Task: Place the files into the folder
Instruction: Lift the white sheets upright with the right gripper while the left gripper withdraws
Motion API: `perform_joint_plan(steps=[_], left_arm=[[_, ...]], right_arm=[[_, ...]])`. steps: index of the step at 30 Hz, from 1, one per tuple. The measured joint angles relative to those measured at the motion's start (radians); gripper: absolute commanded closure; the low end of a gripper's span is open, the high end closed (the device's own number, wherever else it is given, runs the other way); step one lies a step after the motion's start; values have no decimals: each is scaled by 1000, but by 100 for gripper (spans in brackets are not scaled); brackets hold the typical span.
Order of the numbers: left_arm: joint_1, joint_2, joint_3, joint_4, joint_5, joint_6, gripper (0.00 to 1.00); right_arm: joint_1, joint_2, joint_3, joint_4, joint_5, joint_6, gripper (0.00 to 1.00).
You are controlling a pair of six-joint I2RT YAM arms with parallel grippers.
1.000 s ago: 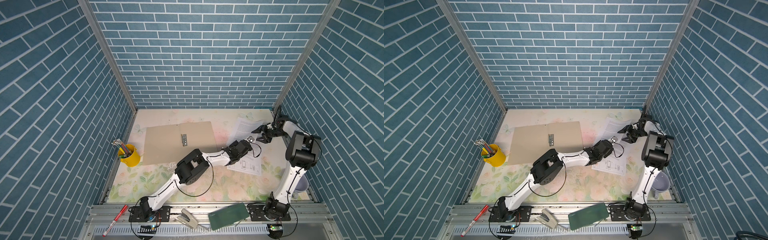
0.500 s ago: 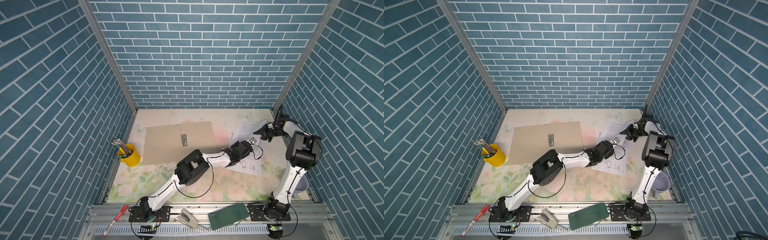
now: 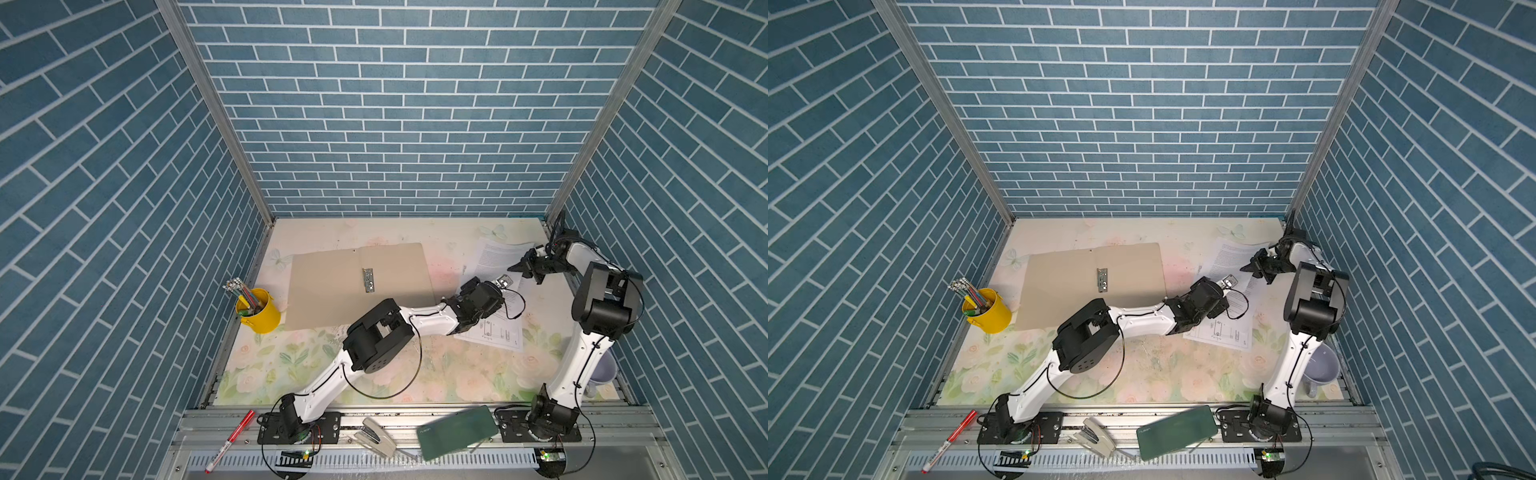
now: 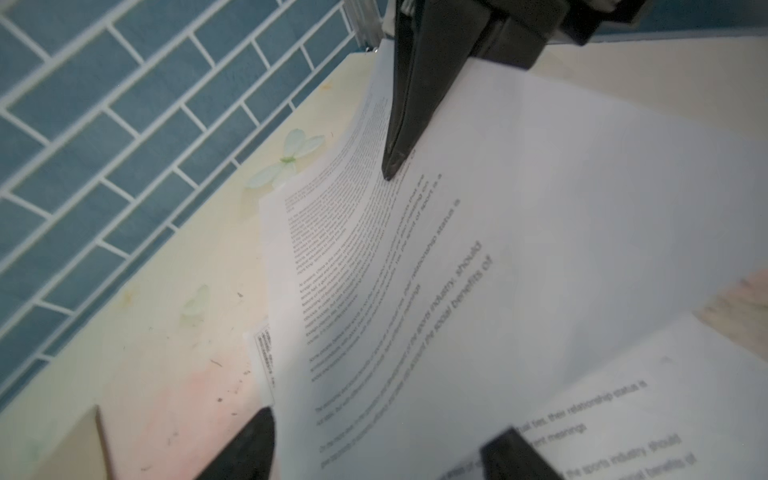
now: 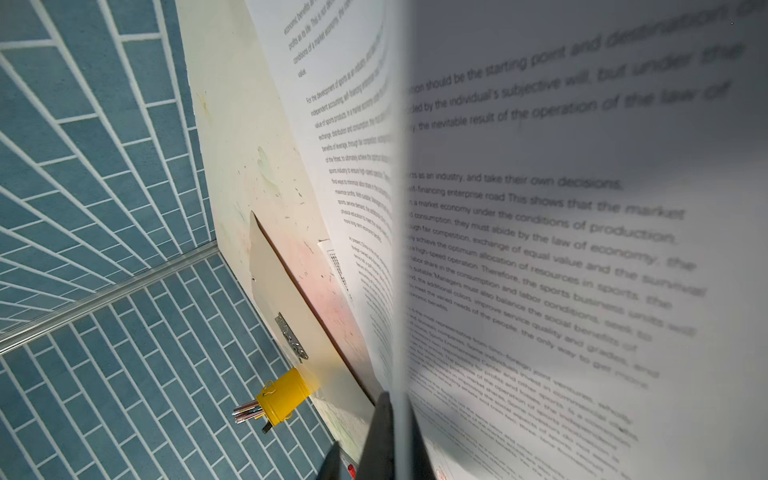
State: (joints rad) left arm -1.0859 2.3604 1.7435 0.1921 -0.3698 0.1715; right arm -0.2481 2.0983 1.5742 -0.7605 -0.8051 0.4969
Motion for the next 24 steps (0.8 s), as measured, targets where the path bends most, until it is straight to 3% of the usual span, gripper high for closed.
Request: perform_joint_plan(steps=[9,15,18,24], left_arm=[[6,-272,-193,-52,-64,-49,0],[49,-427,-353,-139,-133,-166,0],[121,-505,-428,-204,-127,-261,0],[348,-636,-528,-311,-76,-434,0]], right_arm=[[15,-72,0,-8,29,5,100],[101,-115,47,-10,50,34,100],[169,-115,103,-11,57,58,100],[299,-114,272,-17,61,115,100]])
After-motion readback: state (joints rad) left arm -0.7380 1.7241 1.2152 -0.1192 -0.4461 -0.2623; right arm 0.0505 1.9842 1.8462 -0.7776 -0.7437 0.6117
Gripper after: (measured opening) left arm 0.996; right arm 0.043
